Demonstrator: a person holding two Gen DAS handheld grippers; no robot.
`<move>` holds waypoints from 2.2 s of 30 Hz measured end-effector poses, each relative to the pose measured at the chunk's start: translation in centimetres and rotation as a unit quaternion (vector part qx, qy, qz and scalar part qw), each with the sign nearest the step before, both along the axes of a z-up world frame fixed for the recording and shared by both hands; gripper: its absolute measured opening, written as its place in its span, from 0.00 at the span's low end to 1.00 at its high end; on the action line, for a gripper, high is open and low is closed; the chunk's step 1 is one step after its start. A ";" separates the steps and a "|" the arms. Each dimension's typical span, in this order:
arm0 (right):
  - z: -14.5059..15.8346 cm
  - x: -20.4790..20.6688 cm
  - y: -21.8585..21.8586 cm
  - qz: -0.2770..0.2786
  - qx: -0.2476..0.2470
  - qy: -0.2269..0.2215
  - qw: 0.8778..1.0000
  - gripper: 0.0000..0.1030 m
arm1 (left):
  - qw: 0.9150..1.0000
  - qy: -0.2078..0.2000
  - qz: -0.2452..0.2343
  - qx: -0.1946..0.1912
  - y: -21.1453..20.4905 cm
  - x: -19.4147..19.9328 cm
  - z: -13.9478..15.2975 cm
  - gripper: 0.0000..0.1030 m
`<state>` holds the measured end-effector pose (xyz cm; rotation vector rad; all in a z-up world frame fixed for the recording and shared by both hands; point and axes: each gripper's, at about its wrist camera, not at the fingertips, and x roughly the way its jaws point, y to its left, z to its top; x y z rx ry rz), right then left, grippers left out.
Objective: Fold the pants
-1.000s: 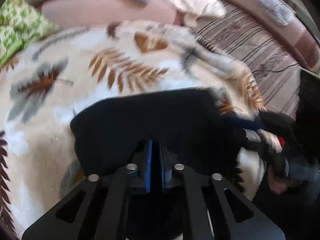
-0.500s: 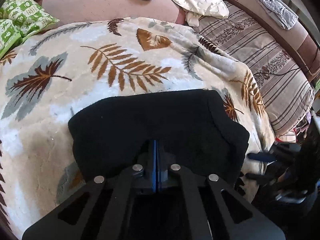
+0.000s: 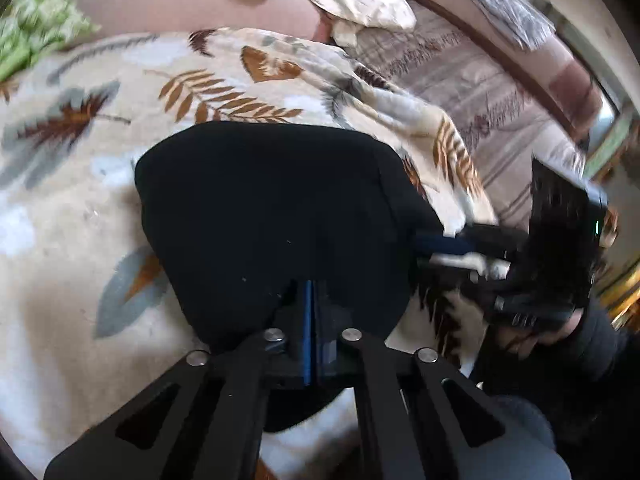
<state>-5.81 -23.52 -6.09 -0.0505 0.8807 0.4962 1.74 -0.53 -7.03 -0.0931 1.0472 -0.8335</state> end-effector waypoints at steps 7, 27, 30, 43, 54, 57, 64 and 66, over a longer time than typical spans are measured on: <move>4.6 1.0 -2.4 -0.046 0.060 -0.075 0.994 0.30 | 0.997 -0.082 0.015 0.010 -0.3 0.8 5.1 0.06; 3.6 4.6 -5.6 -0.126 0.082 -0.083 0.985 0.56 | 0.981 -0.112 0.144 0.058 0.1 3.4 5.0 0.66; 4.4 2.9 -8.3 -0.173 0.100 -0.083 0.976 0.71 | 0.983 -0.113 0.143 0.027 2.7 1.7 5.6 0.78; -3.3 4.5 -7.6 -0.106 0.231 0.106 0.961 0.68 | 0.986 0.074 0.104 -0.109 3.4 2.6 -1.5 0.77; -0.2 4.9 -7.1 -0.088 0.188 0.039 0.977 0.36 | 0.995 0.018 0.084 -0.047 1.1 4.7 1.4 0.33; 1.0 6.8 -8.3 -0.101 0.184 0.015 0.978 0.36 | 0.995 0.004 0.089 -0.042 -0.5 6.8 2.3 0.33; -3.3 10.9 -10.3 -0.149 0.209 0.078 0.963 0.45 | 0.991 -0.021 0.126 0.032 -3.0 9.2 0.1 0.58; -2.9 10.5 -10.4 -0.159 0.217 0.075 0.960 0.48 | 0.991 -0.030 0.126 0.044 -3.1 8.6 0.4 0.61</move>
